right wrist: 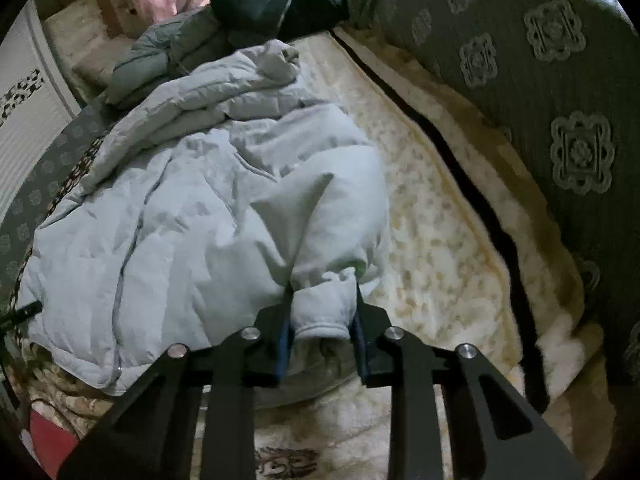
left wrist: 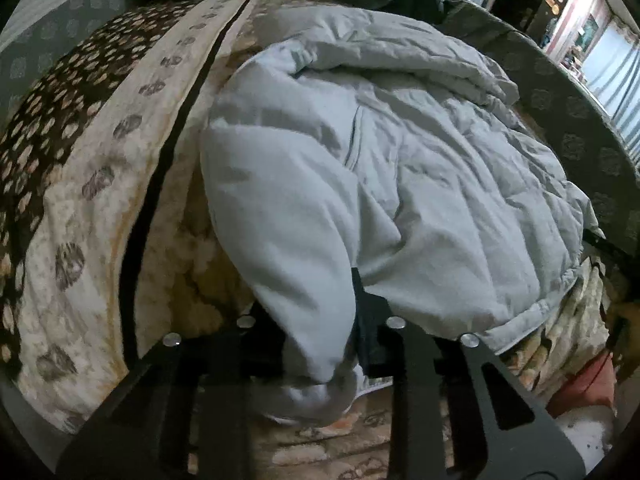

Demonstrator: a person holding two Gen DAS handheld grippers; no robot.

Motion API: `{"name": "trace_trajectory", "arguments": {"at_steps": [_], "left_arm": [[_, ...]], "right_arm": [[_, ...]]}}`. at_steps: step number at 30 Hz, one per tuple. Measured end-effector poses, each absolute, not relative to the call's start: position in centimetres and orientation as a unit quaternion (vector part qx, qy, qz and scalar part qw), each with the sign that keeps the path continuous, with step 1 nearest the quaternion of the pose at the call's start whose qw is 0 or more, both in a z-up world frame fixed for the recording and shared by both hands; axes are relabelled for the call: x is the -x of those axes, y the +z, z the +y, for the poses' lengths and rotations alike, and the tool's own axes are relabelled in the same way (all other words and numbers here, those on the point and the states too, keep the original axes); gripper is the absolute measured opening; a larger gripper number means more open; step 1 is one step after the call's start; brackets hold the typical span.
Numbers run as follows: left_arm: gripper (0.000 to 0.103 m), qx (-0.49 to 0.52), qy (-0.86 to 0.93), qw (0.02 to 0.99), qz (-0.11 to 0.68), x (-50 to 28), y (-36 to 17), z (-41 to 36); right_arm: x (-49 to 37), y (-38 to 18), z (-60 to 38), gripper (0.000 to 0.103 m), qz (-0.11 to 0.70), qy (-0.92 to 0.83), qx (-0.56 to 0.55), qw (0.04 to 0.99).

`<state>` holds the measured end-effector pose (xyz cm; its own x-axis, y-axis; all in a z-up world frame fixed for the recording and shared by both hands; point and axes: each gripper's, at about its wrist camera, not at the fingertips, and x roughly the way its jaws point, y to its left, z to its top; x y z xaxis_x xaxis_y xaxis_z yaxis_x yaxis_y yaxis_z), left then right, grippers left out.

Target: Fold large clothes

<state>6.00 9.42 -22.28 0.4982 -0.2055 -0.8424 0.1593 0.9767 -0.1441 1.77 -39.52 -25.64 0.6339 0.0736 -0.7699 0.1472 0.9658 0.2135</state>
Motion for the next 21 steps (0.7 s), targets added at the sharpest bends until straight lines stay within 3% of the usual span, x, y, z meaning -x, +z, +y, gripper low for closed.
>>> {"name": "trace_trajectory", "arguments": {"at_steps": [21], "left_arm": [[0.018,0.095,-0.119,0.886,0.437,-12.6,-11.6,10.3]], "right_arm": [[-8.4,-15.4,-40.9,0.023,0.373,0.011,-0.117,0.92]]}}
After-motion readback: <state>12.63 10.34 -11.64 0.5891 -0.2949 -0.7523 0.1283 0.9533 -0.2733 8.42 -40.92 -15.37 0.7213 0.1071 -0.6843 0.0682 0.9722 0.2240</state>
